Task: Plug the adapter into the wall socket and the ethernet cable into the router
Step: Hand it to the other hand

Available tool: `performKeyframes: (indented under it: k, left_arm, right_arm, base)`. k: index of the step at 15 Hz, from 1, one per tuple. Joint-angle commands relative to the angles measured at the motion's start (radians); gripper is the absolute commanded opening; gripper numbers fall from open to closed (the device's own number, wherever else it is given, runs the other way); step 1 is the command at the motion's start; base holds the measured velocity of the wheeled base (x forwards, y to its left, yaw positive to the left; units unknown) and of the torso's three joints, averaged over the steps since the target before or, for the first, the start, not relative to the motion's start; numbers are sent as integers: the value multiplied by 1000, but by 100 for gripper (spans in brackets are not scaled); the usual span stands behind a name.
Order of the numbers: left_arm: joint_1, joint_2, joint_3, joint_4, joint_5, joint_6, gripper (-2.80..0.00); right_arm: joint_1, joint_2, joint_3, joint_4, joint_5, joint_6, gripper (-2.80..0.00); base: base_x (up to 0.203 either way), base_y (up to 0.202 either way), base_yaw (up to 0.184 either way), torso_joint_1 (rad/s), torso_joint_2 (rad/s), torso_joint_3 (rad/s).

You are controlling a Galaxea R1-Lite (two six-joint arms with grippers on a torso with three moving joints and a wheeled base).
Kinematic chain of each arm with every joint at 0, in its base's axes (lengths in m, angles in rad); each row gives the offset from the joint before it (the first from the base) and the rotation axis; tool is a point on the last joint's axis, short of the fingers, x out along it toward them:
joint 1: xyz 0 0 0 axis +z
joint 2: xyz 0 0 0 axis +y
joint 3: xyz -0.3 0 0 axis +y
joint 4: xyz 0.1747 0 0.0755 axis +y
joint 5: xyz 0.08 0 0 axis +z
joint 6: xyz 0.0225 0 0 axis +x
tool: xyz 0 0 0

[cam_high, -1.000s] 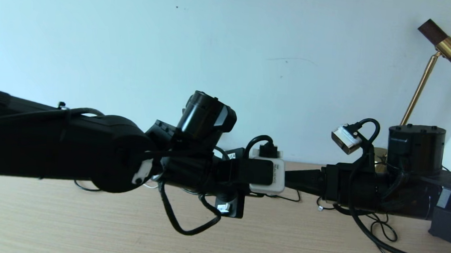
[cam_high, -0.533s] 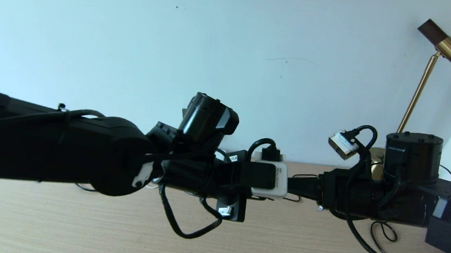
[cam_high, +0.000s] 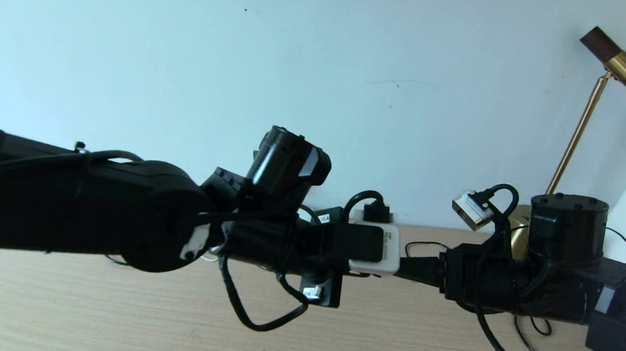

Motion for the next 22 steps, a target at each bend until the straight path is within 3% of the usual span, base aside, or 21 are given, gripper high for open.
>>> performKeyframes:
  k: [1,5,6,22]
  left_arm:
    - [0,-1,1,0,-1,6,-280]
    - [0,-1,1,0,-1,6,-280]
    - [0,-1,1,0,-1,6,-280]
    - [-2,0,56,-44,-10,-8,-280]
  right_arm:
    - [12,-1,1,-4,5,3,0]
    - [32,-3,0,-9,5,2,0]
    - [32,-3,0,-9,5,3,-280]
    - [32,-4,8,-9,3,2,-280]
  base:
    - [0,0,0,0,0,0]
    - [0,0,0,0,0,0]
    - [0,0,0,0,0,0]
    - [0,0,0,0,0,0]
